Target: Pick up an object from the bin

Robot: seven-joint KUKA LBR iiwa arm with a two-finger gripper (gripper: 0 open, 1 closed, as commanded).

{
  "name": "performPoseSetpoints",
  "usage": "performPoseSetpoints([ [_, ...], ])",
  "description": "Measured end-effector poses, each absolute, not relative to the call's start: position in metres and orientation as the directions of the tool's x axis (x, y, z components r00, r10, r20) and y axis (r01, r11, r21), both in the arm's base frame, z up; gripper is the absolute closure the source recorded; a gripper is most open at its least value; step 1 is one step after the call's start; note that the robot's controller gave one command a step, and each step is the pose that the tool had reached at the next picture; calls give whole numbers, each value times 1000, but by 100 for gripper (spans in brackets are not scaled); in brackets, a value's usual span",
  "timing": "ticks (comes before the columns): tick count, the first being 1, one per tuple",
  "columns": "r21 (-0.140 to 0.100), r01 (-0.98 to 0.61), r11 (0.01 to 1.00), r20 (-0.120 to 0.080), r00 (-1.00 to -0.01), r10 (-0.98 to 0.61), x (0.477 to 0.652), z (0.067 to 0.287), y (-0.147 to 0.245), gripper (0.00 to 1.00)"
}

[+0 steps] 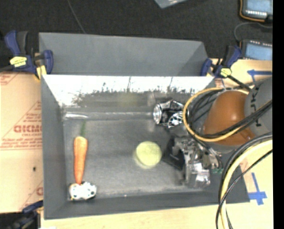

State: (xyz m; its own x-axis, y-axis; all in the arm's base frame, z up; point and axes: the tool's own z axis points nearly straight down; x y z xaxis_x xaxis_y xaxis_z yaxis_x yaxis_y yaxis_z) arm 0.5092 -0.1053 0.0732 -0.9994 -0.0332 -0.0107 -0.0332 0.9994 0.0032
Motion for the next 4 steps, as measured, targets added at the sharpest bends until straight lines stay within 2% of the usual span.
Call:
performPoseSetpoints([
  [1, 3, 40, 999, -12, -999, 40, 508, 72, -86, 0],
  [2, 4, 45, 999, -14, -999, 45, 514, 71, -68, 0],
  [3, 1, -24, 1000, -16, -1000, -24, 520, 71, -61, 0],
  [4, 5, 100, 995, -17, -995, 100, 529, 71, -58, 0],
])
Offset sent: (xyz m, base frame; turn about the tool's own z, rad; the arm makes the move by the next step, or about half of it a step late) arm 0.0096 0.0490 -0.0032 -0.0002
